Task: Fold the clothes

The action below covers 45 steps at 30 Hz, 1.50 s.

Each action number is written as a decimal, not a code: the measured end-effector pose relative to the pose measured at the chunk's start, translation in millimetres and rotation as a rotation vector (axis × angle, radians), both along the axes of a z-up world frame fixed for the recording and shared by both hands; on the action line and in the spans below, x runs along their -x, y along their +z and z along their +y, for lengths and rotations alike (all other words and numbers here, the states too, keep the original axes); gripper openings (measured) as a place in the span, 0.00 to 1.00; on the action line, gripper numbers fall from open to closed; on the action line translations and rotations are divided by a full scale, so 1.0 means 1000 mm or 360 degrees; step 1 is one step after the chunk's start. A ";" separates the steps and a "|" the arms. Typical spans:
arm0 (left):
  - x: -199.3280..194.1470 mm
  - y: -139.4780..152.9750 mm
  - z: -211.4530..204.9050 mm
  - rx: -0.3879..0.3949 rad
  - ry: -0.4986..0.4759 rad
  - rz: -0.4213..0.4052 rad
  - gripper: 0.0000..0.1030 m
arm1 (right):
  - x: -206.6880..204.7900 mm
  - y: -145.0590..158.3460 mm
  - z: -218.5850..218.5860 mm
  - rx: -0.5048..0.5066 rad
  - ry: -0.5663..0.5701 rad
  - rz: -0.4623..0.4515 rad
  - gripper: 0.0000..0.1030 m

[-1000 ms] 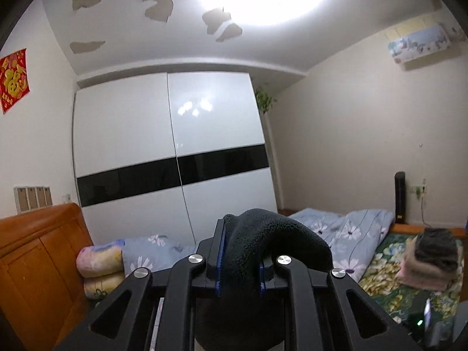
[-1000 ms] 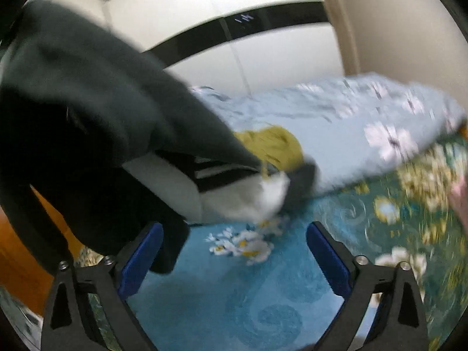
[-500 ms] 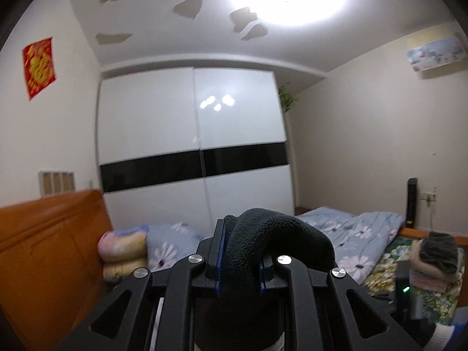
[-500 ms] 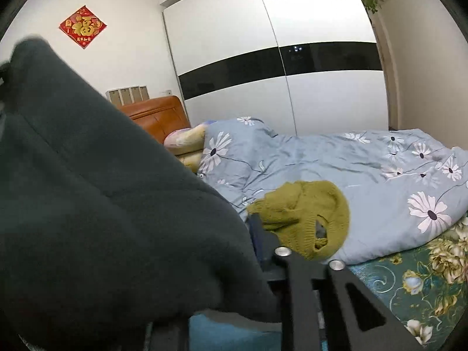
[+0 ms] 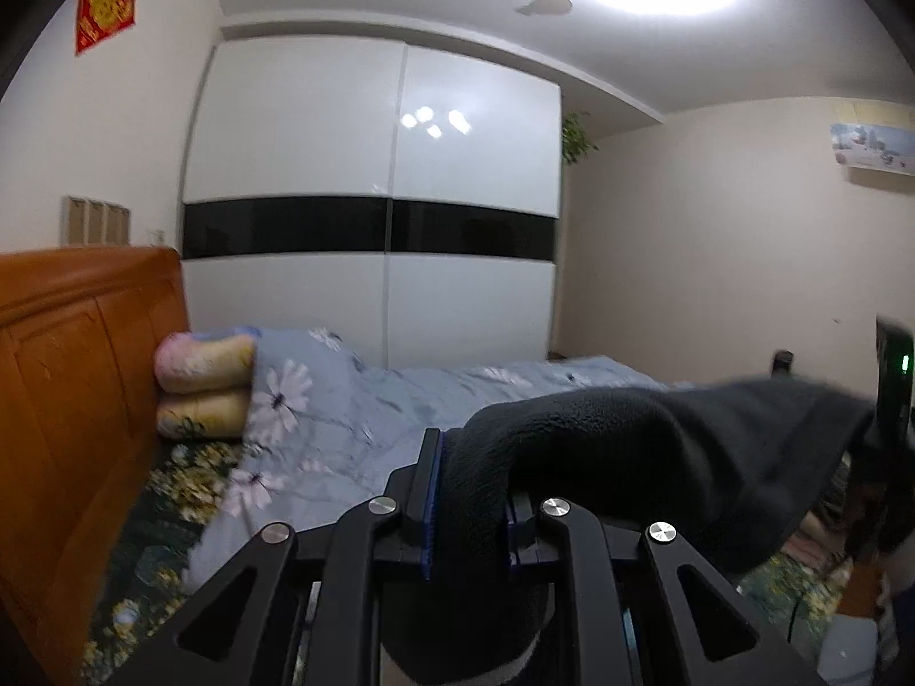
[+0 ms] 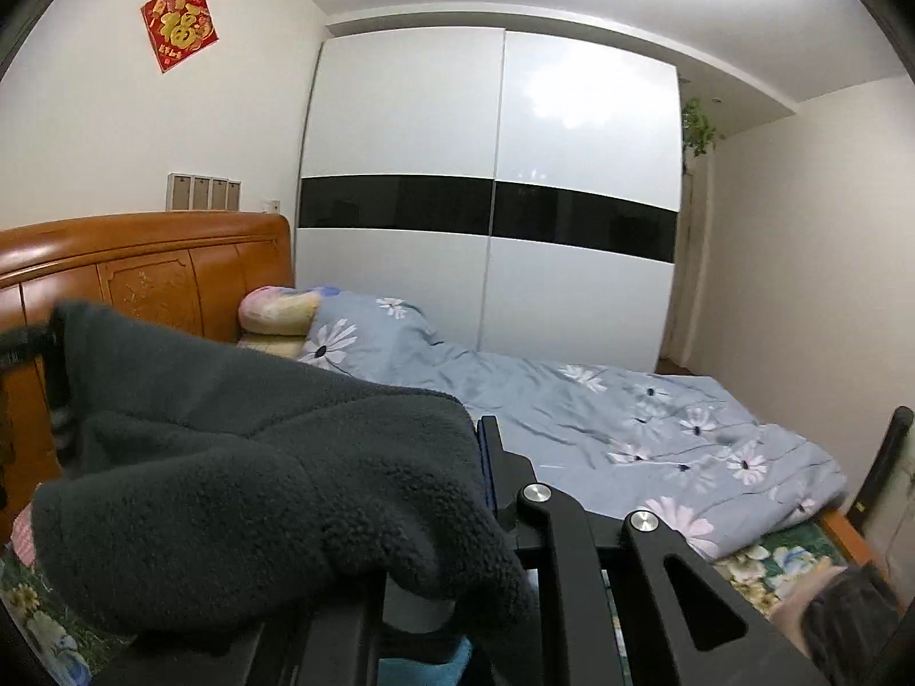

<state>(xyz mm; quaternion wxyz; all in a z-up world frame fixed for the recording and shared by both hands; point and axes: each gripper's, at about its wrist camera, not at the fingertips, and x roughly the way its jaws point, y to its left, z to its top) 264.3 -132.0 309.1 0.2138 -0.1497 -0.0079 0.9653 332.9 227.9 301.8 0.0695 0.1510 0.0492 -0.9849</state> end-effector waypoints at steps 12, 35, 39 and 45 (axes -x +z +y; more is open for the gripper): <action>-0.025 -0.031 0.003 0.0087 -0.0126 -0.0287 0.15 | -0.026 -0.002 0.013 0.0117 0.0127 -0.0259 0.10; 0.157 -0.311 0.004 -0.0014 0.0305 -0.1328 0.16 | 0.232 -0.303 0.040 0.0461 -0.0294 -0.1568 0.10; 0.134 -0.318 0.000 0.0018 0.0286 -0.1352 0.25 | 0.236 -0.320 0.045 0.0436 -0.0344 -0.1629 0.21; 0.095 -0.339 -0.005 0.0081 0.0242 -0.1439 0.46 | 0.208 -0.305 0.054 0.0396 -0.0216 -0.1561 0.60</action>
